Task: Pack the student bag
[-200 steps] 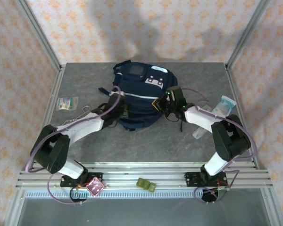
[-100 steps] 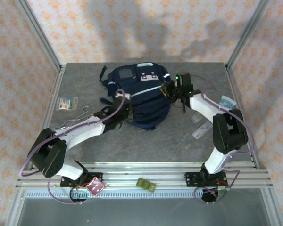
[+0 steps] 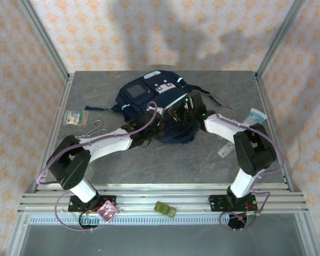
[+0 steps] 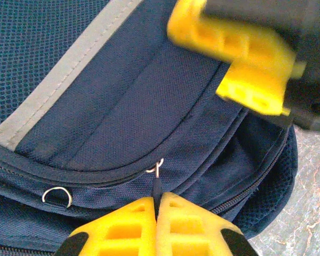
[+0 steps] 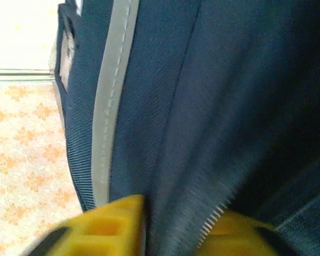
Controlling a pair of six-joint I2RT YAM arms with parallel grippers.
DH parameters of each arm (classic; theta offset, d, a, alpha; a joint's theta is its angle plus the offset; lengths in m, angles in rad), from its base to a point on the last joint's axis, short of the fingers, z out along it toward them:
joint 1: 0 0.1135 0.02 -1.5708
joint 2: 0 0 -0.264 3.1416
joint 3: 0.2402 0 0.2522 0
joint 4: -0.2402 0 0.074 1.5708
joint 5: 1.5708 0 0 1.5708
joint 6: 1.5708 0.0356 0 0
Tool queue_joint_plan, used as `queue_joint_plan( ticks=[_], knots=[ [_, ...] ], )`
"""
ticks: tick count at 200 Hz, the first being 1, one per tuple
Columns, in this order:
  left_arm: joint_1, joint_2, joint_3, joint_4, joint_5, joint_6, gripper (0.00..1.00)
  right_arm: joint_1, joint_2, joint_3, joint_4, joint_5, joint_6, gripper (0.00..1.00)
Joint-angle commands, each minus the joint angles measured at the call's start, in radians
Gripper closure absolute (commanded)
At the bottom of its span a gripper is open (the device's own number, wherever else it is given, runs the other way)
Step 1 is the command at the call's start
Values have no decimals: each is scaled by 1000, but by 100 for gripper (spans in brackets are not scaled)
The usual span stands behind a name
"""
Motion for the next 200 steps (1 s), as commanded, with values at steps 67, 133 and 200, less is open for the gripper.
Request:
queue_joint_plan(
  ticks=[67, 133, 200],
  knots=[
    [187, -187, -166, -72, -147, -47, 81, -53, -57, 12, 69, 49, -32, 99],
    [-12, -194, -52, 37, -147, 159, 32, -53, -70, 16, 398, -156, 37, 55],
    [-30, 18, 132, 57, -402, 319, 32, -53, -92, -20, 503, -221, 71, 57]
  ],
)
